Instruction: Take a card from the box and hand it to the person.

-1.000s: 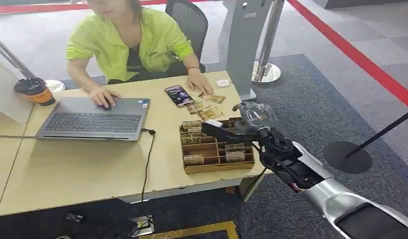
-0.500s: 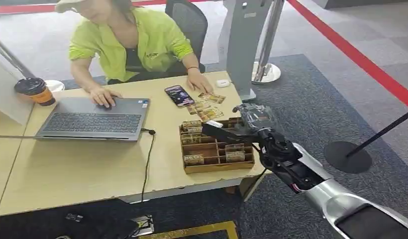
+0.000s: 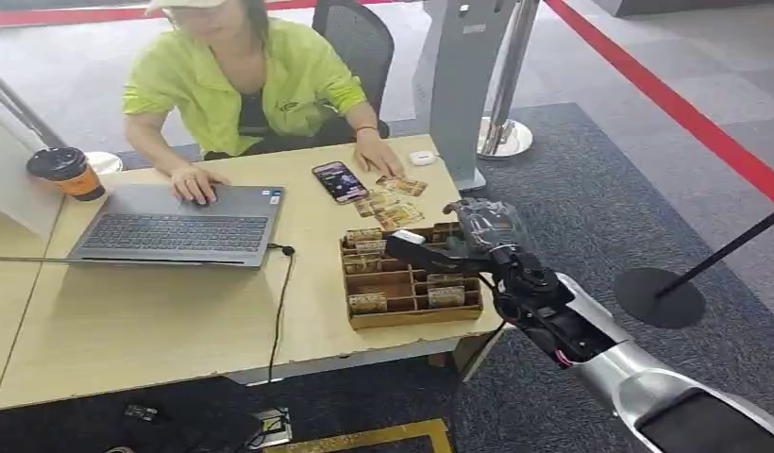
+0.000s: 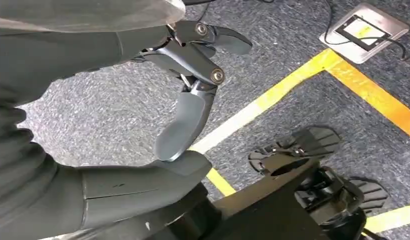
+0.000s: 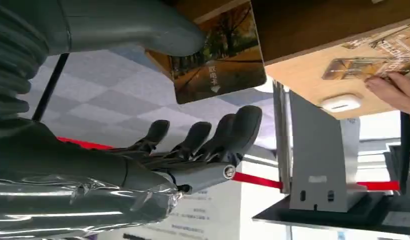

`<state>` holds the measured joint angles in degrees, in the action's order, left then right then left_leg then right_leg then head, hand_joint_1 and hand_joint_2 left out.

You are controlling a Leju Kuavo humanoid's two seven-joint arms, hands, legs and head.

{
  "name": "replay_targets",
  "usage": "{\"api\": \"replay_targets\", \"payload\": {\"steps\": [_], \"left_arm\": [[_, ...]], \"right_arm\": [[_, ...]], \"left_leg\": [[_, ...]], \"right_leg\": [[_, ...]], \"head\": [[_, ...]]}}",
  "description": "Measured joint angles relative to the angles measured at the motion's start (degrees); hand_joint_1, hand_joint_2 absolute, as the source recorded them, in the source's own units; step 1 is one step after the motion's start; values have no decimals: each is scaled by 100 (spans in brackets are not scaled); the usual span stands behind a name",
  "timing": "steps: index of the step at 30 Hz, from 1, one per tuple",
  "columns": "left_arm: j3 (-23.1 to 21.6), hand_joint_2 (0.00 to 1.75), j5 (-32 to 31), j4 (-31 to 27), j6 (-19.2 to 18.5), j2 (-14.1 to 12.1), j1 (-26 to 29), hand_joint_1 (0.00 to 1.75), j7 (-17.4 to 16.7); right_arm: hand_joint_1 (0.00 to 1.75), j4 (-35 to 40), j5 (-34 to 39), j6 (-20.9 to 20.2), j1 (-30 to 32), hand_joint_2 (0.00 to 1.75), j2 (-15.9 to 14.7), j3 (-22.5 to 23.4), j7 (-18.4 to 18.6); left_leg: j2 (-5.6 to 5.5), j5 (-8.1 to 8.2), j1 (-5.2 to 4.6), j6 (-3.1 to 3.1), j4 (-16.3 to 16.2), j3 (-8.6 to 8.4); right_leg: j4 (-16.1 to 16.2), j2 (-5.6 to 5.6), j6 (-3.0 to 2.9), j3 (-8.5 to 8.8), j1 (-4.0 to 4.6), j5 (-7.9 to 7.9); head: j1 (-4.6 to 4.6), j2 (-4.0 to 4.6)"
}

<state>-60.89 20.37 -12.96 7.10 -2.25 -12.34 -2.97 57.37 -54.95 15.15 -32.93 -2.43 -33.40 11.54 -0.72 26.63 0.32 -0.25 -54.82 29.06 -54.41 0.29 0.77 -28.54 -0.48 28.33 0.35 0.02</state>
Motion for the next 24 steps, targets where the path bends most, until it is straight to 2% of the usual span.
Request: {"api": "replay_targets", "payload": {"steps": [5,11,14,15,18,22,23,24], "left_arm": [[0,175,-2,0,-9,0,-5,0,0],[0,175,-2,0,-11,-2,-6,0,0],[0,175,-2,0,-24,-2,-6,0,0],[0,175,-2,0,-26,-2,-6,0,0],[0,175,-13,0,-26,-2,-6,0,0],[0,175,-17,0,-26,-2,-7,0,0],[0,175,-17,0,-26,-2,-7,0,0],[0,175,-17,0,-26,-4,-7,0,0]], "right_arm": [[66,2,-15,-4,7,175,0,9,0],[80,15,-17,-9,34,175,0,17,-2],[96,22,-17,-17,52,175,0,22,-18],[108,37,-20,-20,62,175,0,28,-17],[108,68,-41,-30,80,175,0,46,-30],[129,114,-61,-31,99,175,0,81,-39],[129,120,-61,-28,102,175,0,101,-44],[141,129,-61,-24,102,175,0,109,-48]], "left_leg": [[0,0,0,0,0,-1],[0,0,0,0,0,-1],[0,0,0,0,0,-1],[0,0,0,0,0,-1],[0,0,0,0,0,-1],[1,0,0,0,0,-1],[0,0,0,0,0,0],[0,0,0,0,0,-1]], "right_leg": [[0,1,0,0,0,0],[0,1,0,0,0,0],[0,0,0,0,0,0],[0,1,0,0,0,0],[0,1,0,0,0,0],[0,1,0,0,0,0],[0,1,0,0,0,0],[0,1,0,0,0,0]], "head": [[0,0],[0,0],[0,0],[0,0],[0,0],[0,0],[0,0],[0,0]]}}
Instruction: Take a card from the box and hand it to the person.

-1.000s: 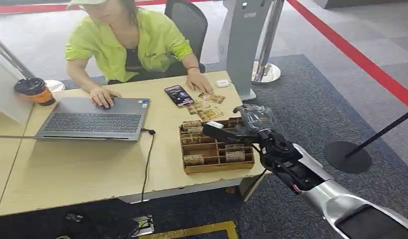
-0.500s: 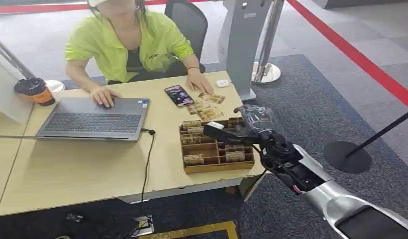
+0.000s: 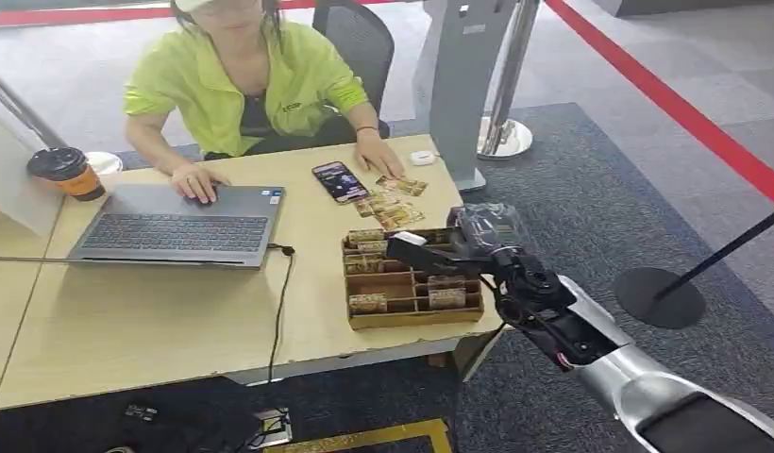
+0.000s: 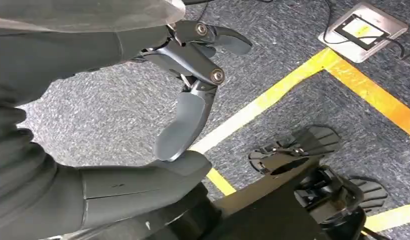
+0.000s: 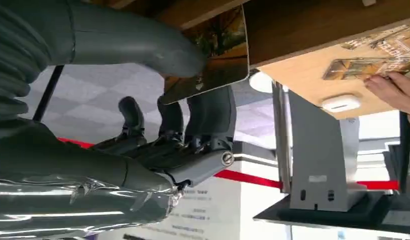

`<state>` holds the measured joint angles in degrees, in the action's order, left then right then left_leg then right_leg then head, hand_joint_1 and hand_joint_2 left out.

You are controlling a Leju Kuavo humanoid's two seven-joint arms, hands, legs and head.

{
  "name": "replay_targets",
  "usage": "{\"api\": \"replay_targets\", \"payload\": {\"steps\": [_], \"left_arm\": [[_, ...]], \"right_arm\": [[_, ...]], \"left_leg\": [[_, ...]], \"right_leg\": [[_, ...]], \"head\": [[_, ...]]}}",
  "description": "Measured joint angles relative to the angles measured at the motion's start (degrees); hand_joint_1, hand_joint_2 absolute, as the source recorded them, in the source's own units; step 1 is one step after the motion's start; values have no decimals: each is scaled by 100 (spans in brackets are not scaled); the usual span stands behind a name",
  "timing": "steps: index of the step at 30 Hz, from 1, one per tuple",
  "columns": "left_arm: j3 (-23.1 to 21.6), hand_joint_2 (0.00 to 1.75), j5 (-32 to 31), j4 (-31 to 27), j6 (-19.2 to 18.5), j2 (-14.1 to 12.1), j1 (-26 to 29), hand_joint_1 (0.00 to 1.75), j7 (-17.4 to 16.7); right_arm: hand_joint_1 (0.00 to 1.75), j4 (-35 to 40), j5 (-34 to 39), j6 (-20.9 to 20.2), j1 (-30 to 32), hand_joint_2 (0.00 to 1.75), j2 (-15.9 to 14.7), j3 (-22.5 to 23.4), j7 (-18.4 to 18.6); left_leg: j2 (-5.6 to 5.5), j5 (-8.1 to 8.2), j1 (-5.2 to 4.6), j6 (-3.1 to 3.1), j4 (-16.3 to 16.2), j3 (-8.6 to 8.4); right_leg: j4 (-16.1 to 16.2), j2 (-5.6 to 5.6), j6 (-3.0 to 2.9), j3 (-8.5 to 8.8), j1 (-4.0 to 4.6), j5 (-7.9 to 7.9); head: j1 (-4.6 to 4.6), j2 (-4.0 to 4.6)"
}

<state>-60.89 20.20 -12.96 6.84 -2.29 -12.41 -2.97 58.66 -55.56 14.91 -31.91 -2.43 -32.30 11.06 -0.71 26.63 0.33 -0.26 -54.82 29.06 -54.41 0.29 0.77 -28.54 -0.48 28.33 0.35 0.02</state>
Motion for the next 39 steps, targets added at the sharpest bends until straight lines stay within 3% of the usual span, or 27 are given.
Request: {"api": "replay_targets", "payload": {"steps": [10,13,15,16,18,23,25,39], "left_arm": [[-9,175,-4,0,0,-2,-25,0,0],[-9,175,-11,0,0,-2,-26,0,0],[-9,175,-17,0,0,-2,-27,0,0],[-9,175,-17,0,0,-4,-27,0,0],[-9,175,-17,0,0,-4,-28,0,0],[-9,175,2,0,4,-4,-28,0,2],[-9,175,17,0,17,-4,-26,0,2],[-9,175,149,0,94,-39,62,0,103]], "right_arm": [[143,74,-17,31,5,175,0,28,-55],[154,83,-17,31,7,175,0,28,-59],[147,118,-17,31,12,175,0,28,-79],[154,131,-17,31,12,175,0,28,-94],[148,175,4,31,15,175,0,28,-124],[154,315,164,17,16,175,0,41,-264],[150,404,264,11,18,175,-4,59,-334],[173,1525,686,-396,-6,175,-221,168,-485]], "left_leg": [[1,0,0,0,0,-1],[1,-2,0,-1,0,-1],[1,-2,0,-1,0,-1],[1,-2,0,-1,0,-1],[1,-2,0,-1,0,-1],[2,-2,0,-2,0,-1],[2,-2,0,-2,0,-1],[1,-3,0,-2,0,-1]], "right_leg": [[0,1,-1,1,0,-1],[0,0,-2,1,0,-2],[0,1,-3,1,0,-4],[0,1,-3,1,0,-4],[0,1,-3,0,0,-4],[0,1,-3,0,0,-4],[0,1,-3,0,0,-4],[0,1,-3,0,0,-4]], "head": [[0,0],[0,0],[0,0],[0,0],[0,0],[2,0],[0,0],[0,0]]}}
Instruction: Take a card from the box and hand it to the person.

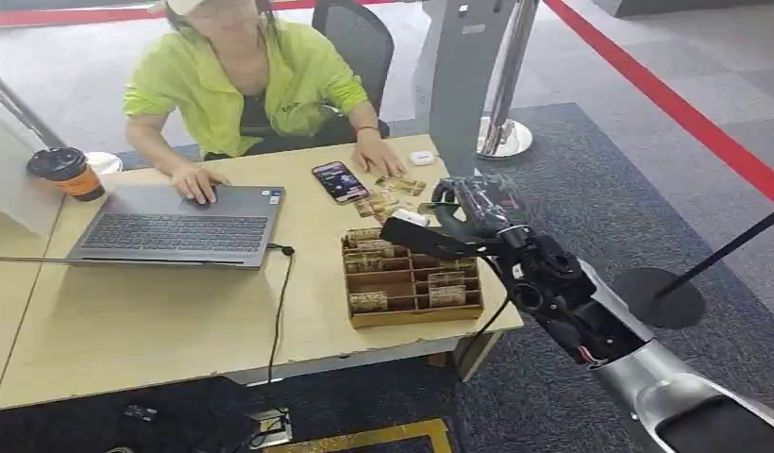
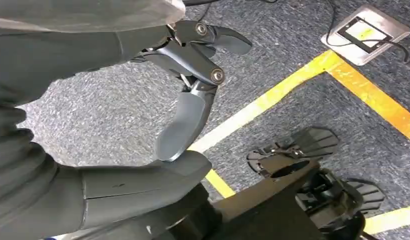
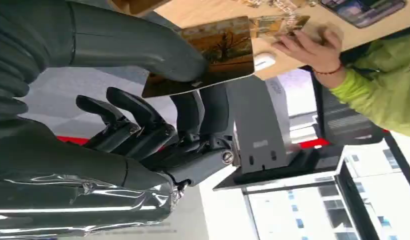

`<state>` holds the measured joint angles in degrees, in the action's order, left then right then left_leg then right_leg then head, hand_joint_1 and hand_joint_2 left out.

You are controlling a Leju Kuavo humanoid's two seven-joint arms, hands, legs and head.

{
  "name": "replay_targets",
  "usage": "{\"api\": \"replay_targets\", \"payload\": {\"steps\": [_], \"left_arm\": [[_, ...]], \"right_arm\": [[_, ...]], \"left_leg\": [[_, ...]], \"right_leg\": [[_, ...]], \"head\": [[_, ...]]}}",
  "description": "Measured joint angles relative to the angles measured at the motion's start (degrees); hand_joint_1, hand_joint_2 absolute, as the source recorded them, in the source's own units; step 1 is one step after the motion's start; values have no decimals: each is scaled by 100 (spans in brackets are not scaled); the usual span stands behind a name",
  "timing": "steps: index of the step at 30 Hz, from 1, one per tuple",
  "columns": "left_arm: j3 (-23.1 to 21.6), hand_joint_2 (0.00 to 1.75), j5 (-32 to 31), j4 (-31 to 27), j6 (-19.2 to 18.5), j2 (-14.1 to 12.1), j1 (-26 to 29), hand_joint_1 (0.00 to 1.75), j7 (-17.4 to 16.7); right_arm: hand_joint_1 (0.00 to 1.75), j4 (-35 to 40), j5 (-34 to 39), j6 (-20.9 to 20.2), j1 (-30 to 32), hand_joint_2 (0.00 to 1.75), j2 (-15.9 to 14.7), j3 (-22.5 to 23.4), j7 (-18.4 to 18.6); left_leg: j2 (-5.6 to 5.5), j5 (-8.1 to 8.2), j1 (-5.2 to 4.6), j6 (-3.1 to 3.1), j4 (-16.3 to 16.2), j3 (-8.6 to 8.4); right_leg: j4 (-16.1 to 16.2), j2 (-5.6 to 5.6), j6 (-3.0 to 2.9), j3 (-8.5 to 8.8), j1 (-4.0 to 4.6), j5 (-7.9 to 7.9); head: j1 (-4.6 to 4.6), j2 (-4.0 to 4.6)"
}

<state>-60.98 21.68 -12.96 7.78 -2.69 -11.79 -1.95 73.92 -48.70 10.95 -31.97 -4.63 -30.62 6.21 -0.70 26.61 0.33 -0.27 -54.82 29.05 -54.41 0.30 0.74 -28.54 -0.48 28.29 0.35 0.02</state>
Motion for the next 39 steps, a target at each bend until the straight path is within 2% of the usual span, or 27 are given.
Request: {"api": "replay_targets", "payload": {"steps": [9,14,21,25,32,39], "left_arm": [[0,175,6,0,9,-22,40,0,40],[0,175,-50,0,4,-9,16,0,-20],[0,175,-153,0,-52,68,-72,0,-100],[0,175,-212,0,-63,94,-108,0,-103],[-2,175,-306,0,-166,96,-169,0,-179],[-2,175,-282,0,-160,90,-182,0,-177]], "right_arm": [[175,680,160,-123,-79,175,-125,0,-24],[175,571,-394,254,-300,175,-112,-77,-48],[175,-368,-2121,1073,-885,175,179,-430,214],[175,-1087,-2803,1346,-1262,175,426,-653,382],[175,-2324,-3576,1239,-1825,175,774,-1073,581],[175,-3128,-3713,1191,-2060,175,1091,-1408,627]], "left_leg": [[0,0,0,0,1,1],[-1,-1,0,1,1,4],[-6,-6,0,2,1,10],[-9,-7,1,-1,2,11],[-11,-8,1,-1,1,12],[-13,-8,1,-2,1,12]], "right_leg": [[0,0,0,1,0,0],[0,-2,0,2,0,-1],[-5,-3,0,0,0,-2],[-7,-4,0,-1,1,-2],[-8,-4,0,-2,2,-2],[-8,-5,0,-3,1,-2]], "head": [[0,0],[0,0],[0,0],[0,0],[0,0],[0,0]]}}
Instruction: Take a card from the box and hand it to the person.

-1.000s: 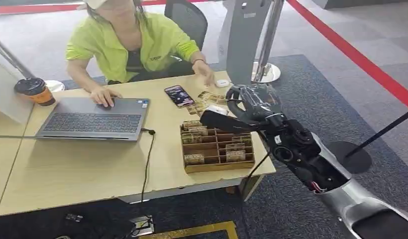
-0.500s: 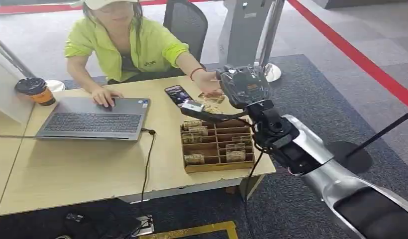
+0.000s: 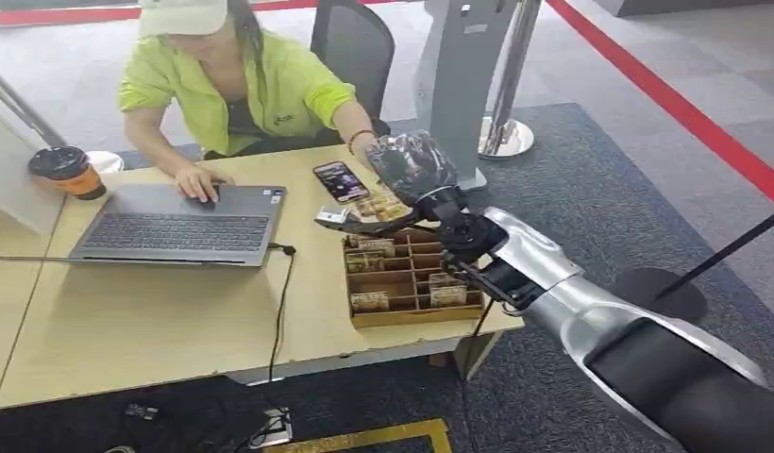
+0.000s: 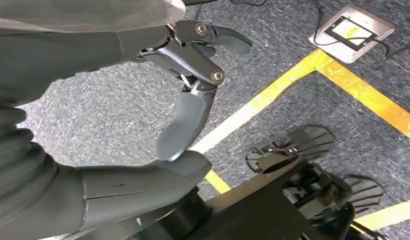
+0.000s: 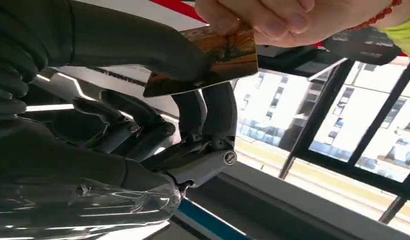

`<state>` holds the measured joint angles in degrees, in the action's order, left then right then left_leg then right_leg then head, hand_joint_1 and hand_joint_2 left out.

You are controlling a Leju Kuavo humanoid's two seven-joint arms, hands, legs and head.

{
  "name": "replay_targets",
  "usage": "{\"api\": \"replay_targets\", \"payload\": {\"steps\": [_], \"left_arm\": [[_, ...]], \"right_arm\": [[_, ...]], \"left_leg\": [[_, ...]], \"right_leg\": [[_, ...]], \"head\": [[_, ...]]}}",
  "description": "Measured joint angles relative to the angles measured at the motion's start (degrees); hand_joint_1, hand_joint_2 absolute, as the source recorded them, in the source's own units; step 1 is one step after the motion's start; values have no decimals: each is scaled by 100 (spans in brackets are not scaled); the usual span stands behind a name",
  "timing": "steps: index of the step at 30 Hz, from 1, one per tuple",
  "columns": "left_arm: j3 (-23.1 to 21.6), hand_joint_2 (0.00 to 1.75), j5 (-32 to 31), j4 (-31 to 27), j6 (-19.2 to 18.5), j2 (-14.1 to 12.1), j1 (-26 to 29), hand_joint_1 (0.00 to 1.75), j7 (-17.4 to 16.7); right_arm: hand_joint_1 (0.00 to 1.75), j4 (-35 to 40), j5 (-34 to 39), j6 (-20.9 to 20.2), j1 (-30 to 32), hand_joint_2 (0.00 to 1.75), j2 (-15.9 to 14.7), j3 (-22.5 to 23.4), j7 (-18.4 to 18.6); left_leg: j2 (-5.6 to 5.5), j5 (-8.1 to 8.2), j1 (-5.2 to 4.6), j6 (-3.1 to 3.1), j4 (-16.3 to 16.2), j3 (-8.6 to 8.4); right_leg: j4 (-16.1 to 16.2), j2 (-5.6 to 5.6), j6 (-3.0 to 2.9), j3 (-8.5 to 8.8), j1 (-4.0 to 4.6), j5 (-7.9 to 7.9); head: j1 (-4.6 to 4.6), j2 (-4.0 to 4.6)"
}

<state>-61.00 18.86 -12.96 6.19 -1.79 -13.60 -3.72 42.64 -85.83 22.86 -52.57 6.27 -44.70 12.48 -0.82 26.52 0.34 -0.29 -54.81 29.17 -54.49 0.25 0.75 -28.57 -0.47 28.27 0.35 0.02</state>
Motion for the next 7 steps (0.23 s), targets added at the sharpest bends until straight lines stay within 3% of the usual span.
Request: {"api": "replay_targets", "payload": {"steps": [1,2,3,4,7], "left_arm": [[0,175,9,0,7,0,0,0,2],[0,175,17,0,18,-4,0,0,4],[0,175,33,0,35,-7,1,0,9],[0,175,37,0,52,-11,4,0,11],[0,175,79,0,103,-28,17,0,15]], "right_arm": [[155,-87,0,4,-25,175,28,-41,-4],[66,-164,9,22,-39,175,57,-68,-9],[66,-233,61,59,-46,175,85,-85,-18],[0,-293,114,77,-52,175,105,-105,-22],[0,-458,286,148,-75,175,129,-151,-30]], "left_leg": [[0,0,0,0,0,0],[0,0,0,0,0,-1],[0,0,0,0,0,-1],[0,0,0,0,0,-1],[0,0,0,0,0,-1]], "right_leg": [[0,0,0,0,0,0],[0,0,0,0,0,0],[0,0,0,0,0,0],[0,0,0,0,0,0],[0,0,0,0,0,0]], "head": [[2,0],[0,0],[0,0],[2,0],[0,0]]}}
